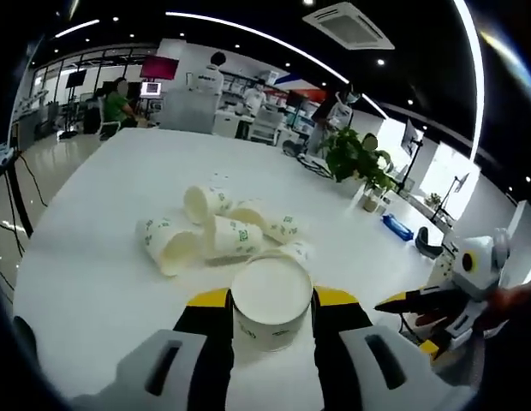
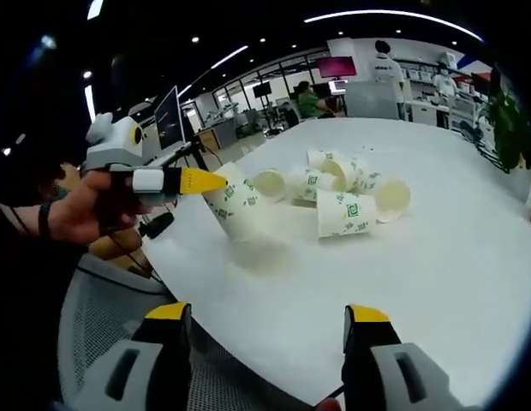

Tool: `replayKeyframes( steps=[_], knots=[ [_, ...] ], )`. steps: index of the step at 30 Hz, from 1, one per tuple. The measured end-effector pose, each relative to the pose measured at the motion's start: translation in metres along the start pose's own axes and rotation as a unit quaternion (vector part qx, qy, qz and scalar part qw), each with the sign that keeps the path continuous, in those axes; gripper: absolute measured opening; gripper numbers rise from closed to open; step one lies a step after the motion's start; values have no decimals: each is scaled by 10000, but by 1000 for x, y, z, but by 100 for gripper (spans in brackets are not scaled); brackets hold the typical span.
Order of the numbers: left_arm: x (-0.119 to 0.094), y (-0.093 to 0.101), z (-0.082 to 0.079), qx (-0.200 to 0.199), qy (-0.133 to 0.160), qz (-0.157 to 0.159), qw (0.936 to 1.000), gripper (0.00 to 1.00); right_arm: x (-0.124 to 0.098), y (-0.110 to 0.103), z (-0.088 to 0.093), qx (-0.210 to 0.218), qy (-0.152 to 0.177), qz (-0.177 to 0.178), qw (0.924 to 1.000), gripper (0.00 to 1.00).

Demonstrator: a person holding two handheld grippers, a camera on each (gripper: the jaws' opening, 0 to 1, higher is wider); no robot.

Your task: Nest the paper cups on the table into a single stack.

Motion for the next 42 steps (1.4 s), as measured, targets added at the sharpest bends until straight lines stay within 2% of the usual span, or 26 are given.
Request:
replayKeyframes(
  steps=[5, 9, 14, 18, 25, 29, 34, 42],
  knots=[
    [-3, 17, -5, -1, 48, 177, 9998, 34, -1, 0, -4, 86, 107, -25, 9999, 70],
    [-2, 20, -6, 5, 77, 277, 9996, 34, 4, -4, -18, 495, 484, -177, 9974, 67],
    [-5, 24, -13, -90, 145, 352, 9992, 34, 16, -10, -22, 335, 414, -316, 9981, 65],
    [-8, 26, -15, -322, 206, 468, 9982, 34, 22, -22, -30, 296, 486, -498, 9971, 62],
    [-15, 31, -7, -668, 208, 612, 9957, 34, 33, -25, -46, 306, 639, -653, 9954, 54],
    [-14, 33, -5, -872, 211, 709, 9934, 34, 39, -29, -52, 333, 705, -784, 9939, 48],
    [-9, 28, -5, -1168, 242, 831, 9894, 34, 40, -34, -59, 296, 828, -917, 9919, 38],
    [-11, 28, -5, -1742, 336, 1022, 9788, 34, 34, -27, -64, 279, 1061, -808, 9907, 28]
  ],
)
Point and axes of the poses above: the point that each gripper's makers call its tool centre point, and the gripper's own axes: x roughly forward along the fingers, y roughly to its right, z roughly out of its underside, the point moved 2 cm from there along -x, roughly backward along the fingers, and after that the axes turned 5 degrees about -y, right-handed, at the moved point
